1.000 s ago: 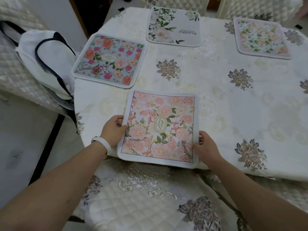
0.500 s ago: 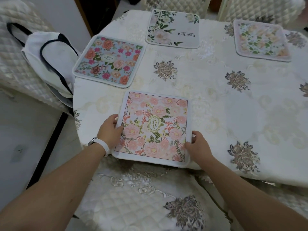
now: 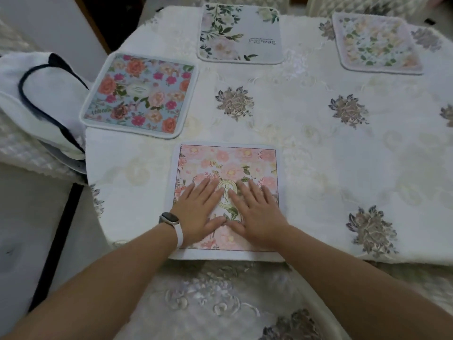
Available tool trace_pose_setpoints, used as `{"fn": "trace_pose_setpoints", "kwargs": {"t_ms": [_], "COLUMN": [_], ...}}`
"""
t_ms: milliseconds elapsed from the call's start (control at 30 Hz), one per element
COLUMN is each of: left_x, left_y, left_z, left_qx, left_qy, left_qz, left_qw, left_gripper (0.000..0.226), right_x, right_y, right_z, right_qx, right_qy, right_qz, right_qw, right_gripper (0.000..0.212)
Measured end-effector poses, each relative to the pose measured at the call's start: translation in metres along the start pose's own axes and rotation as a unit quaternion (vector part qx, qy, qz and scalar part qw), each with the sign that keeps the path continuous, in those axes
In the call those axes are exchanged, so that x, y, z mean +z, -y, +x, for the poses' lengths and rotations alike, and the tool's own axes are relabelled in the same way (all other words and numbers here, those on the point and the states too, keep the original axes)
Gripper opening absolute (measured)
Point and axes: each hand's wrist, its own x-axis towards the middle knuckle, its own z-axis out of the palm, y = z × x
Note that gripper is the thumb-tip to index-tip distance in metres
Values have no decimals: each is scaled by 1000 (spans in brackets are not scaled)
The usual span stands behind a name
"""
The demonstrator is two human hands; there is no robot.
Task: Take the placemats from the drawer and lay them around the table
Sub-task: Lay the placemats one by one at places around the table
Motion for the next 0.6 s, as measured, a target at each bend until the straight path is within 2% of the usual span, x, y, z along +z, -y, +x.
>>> {"fn": "trace_pose_setpoints", "kwargs": {"t_ms": [300, 467, 600], "left_x": [-23, -25, -21], "left_y": [46, 53, 54], "left_z": [95, 112, 106], "left_qx": [-3, -35, -98], "left_qy": [-28, -60, -75], "left_qz": [8, 4, -6], "left_qw": [1000, 998, 992], "left_gripper": [84, 76, 70], "right_x": [-26, -29, -26], "right_y": [-22, -37, -38], "right_z": [95, 110, 108], "right_qx": [16, 17, 81], "right_qy": [-59, -96, -100], "right_qz": [1, 15, 28], "right_qw": [998, 995, 991], "right_gripper": [88, 85, 81]}}
